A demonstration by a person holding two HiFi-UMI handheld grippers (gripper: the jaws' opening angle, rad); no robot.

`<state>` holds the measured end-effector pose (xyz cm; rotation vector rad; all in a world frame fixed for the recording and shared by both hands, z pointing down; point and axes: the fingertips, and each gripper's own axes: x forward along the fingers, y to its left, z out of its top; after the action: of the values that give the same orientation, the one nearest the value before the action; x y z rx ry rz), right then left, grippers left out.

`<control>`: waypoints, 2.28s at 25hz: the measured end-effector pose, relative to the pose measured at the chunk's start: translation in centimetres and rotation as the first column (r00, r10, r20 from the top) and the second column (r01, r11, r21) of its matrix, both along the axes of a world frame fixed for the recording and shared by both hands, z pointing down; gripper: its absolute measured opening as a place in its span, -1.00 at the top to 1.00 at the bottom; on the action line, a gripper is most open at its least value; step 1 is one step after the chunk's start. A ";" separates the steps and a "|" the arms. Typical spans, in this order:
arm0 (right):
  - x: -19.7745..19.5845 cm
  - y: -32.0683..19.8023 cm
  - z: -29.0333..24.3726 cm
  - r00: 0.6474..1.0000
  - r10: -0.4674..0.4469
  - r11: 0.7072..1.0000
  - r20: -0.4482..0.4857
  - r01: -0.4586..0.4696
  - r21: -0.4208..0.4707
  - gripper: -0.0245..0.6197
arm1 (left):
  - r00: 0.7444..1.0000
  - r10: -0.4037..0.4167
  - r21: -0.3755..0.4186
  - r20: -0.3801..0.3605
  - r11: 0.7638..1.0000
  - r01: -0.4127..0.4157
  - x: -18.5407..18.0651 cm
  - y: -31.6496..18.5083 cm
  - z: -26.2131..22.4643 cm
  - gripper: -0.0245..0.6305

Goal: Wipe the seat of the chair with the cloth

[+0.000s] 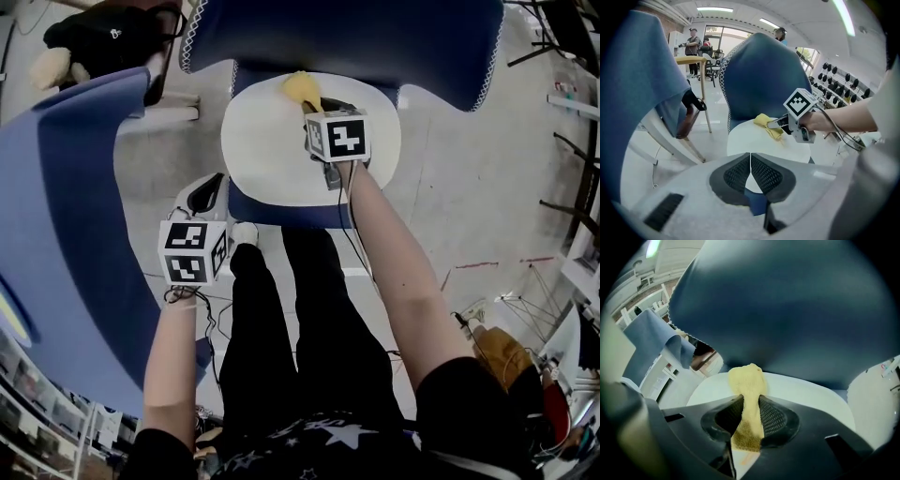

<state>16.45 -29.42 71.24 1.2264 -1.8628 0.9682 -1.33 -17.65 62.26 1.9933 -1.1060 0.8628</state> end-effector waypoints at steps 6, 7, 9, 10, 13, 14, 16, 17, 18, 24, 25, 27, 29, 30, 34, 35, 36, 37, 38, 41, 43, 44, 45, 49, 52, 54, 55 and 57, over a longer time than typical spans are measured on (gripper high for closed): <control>7.9 0.7 -0.4 0.988 0.155 0.988 -0.007 -0.155 0.009 0.60 | 1.000 0.026 0.001 -0.007 1.000 -0.026 3.5 -1.7 -0.1 0.86; 9.0 1.0 -0.4 0.983 0.183 0.983 -0.011 -0.183 0.007 0.60 | 0.999 0.033 0.003 -0.009 0.999 -0.033 4.0 -1.9 -0.1 0.86; 11.5 1.6 -0.3 0.971 0.235 0.972 -0.040 -0.235 0.003 0.61 | 0.999 0.047 0.007 -0.015 0.999 -0.047 5.0 -2.4 -0.1 0.86; 12.6 2.0 -0.2 0.964 0.258 0.966 -0.054 -0.259 0.000 0.61 | 0.998 0.054 0.008 -0.017 0.999 -0.054 5.4 -2.5 -0.2 0.86; 15.7 3.4 -0.2 0.943 0.328 0.944 -0.063 -0.329 -0.009 0.61 | 0.997 0.075 0.007 -0.021 0.997 -0.075 6.5 -2.5 -0.1 0.86; 16.7 3.9 -0.3 0.936 0.344 0.938 -0.077 -0.346 -0.007 0.60 | 0.996 0.081 0.007 -0.022 0.997 -0.081 6.7 -2.3 -0.1 0.86; 18.6 4.9 -0.4 0.923 0.358 0.932 -0.142 -0.361 0.005 0.61 | 0.996 0.088 0.001 -0.024 0.996 -0.088 6.9 -1.9 0.0 0.86; 19.3 5.5 -0.4 0.915 0.364 0.930 -0.172 -0.369 0.008 0.61 | 0.996 0.088 -0.003 -0.024 0.996 -0.088 6.9 -1.7 0.1 0.86; 19.9 5.9 -0.3 0.907 0.376 0.924 -0.187 -0.381 0.009 0.61 | 0.996 0.088 -0.008 -0.025 0.996 -0.089 6.7 -1.5 0.2 0.86; 19.3 5.9 -1.1 0.882 0.441 0.896 -0.163 -0.444 0.021 0.61 | 0.997 0.071 -0.016 -0.019 0.997 -0.071 4.5 -0.5 0.3 0.86; 18.2 5.7 -1.5 0.887 0.435 0.899 -0.153 -0.437 0.027 0.61 | 0.998 0.062 -0.016 -0.017 0.998 -0.062 3.8 -0.4 0.2 0.86; 15.3 5.6 -2.4 0.907 0.406 0.914 -0.116 -0.405 0.035 0.61 | 0.999 0.040 -0.016 -0.016 0.999 -0.041 2.5 0.0 0.0 0.86; 11.6 5.8 -3.0 0.934 0.351 0.936 -0.072 -0.349 0.035 0.62 | 1.000 0.019 -0.013 -0.020 1.000 -0.019 1.4 0.5 -0.2 0.86; 9.4 6.0 -3.2 0.947 0.316 0.949 -0.052 -0.315 0.033 0.62 | 1.000 0.011 -0.010 -0.023 1.000 -0.011 0.9 0.7 -0.3 0.86; -0.5 7.3 -3.4 0.988 0.151 0.988 0.027 -0.151 0.007 0.62 | 1.000 -0.010 -0.006 -0.025 1.000 0.010 -1.4 2.0 -0.6 0.86; -2.9 7.6 -3.4 0.993 0.113 0.994 0.047 -0.113 0.003 0.61 | 1.000 -0.016 -0.008 -0.025 1.000 0.016 -2.1 2.3 -0.6 0.86; -5.2 7.9 -3.5 0.995 0.079 0.997 0.064 -0.079 0.001 0.61 | 0.999 -0.024 -0.010 -0.025 1.000 0.024 -2.7 2.7 -0.6 0.86; -7.4 8.2 -3.5 0.996 0.050 0.999 0.081 -0.050 -0.002 0.62 | 0.999 -0.033 -0.013 -0.026 0.999 0.033 -3.4 3.1 -0.5 0.86; -9.5 8.5 -3.5 0.995 0.023 1.000 0.096 -0.022 -0.005 0.62 | 0.999 -0.043 -0.017 -0.026 0.999 0.043 -4.1 3.5 -0.4 0.86; -14.9 9.4 -2.9 0.990 -0.056 0.998 0.126 0.058 -0.017 0.61 | 0.997 -0.071 -0.036 -0.021 0.997 0.070 -6.3 5.0 0.2 0.86; -16.7 9.6 -1.9 0.989 -0.096 0.995 0.115 0.099 -0.027 0.61 | 0.997 -0.080 -0.049 -0.012 0.996 0.080 -7.1 5.7 0.6 0.86; -16.8 9.6 -1.4 0.989 -0.105 0.994 0.102 0.108 -0.032 0.61 | 0.997 -0.082 -0.054 -0.010 0.995 0.081 -7.2 5.9 0.7 0.86; -16.6 9.4 -1.1 0.990 -0.106 0.993 0.090 0.110 -0.035 0.61 | 0.997 -0.082 -0.059 -0.009 0.995 0.082 -7.1 6.0 0.8 0.86; -14.5 8.8 -0.4 0.992 -0.087 0.996 0.087 0.090 -0.030 0.61 | 0.997 -0.076 -0.078 -0.005 0.994 0.076 -6.6 6.2 1.5 0.86; -11.2 8.7 0.0 0.996 -0.044 0.998 0.072 0.046 -0.032 0.61 | 0.998 -0.056 -0.090 -0.001 0.994 0.055 -5.0 6.0 1.9 0.86; -8.5 8.6 0.0 0.999 0.000 0.999 0.054 0.002 -0.036 0.61 | 0.999 -0.033 -0.090 -0.012 0.995 0.032 -3.4 5.4 1.8 0.86; -7.0 8.6 0.1 0.999 0.025 0.999 0.045 -0.023 -0.038 0.61 | 1.000 -0.020 -0.090 -0.018 0.996 0.018 -2.5 5.2 1.8 0.86; -3.9 8.6 0.2 0.996 0.083 0.996 0.034 -0.081 -0.042 0.61 | 1.000 0.019 -0.088 -0.023 0.996 -0.021 -0.8 4.7 1.8 0.86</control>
<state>12.53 -20.78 71.47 1.2772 -1.8236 1.0737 -2.11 -12.99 64.10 1.9400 -1.0197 0.8831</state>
